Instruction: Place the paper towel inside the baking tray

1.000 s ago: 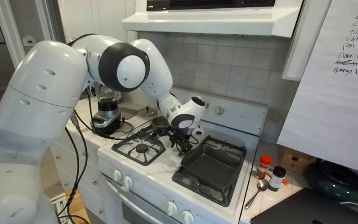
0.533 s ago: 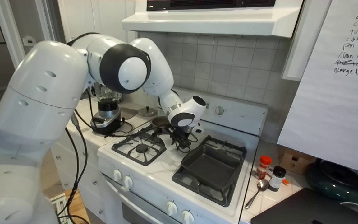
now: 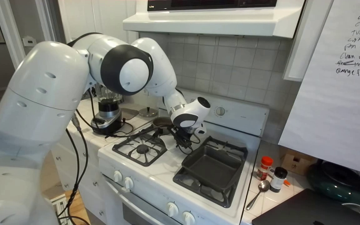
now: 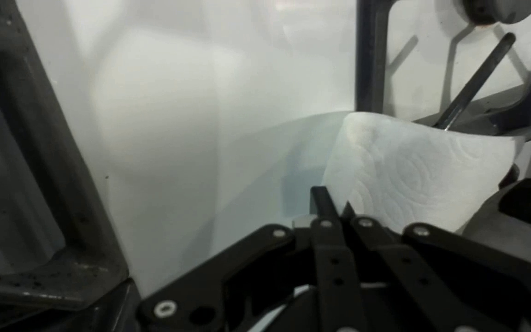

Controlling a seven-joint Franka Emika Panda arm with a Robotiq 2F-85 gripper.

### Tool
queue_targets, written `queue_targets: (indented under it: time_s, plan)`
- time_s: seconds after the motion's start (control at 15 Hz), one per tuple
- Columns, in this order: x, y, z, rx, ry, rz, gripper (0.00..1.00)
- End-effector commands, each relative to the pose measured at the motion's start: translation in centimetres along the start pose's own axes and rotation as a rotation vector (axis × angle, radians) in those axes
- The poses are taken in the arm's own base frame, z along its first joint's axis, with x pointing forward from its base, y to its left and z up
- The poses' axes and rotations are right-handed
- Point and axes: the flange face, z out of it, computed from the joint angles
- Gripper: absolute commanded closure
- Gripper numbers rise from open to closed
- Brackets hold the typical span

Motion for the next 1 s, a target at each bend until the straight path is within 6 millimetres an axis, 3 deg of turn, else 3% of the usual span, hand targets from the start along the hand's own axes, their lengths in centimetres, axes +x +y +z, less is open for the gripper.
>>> queue_targets:
  time_s: [0.0,0.27,0.47,0.6,0.73,0.93]
  plan:
    - [-0.5,-0.9,-3.6,0.045,-0.066,-0.052,1.0]
    - [-1.6,-2.4,-12.6,0.083,-0.127,-0.204,1.0]
    - [-3.1,-0.9,-20.6,0.062,-0.122,-0.266,1.0]
    - [-4.5,1.3,-24.6,0.041,-0.087,-0.248,1.0]
    - [-6.3,3.8,-27.0,0.052,-0.053,-0.203,1.0]
    - [-9.3,7.5,-27.3,0.074,-0.042,-0.117,1.0]
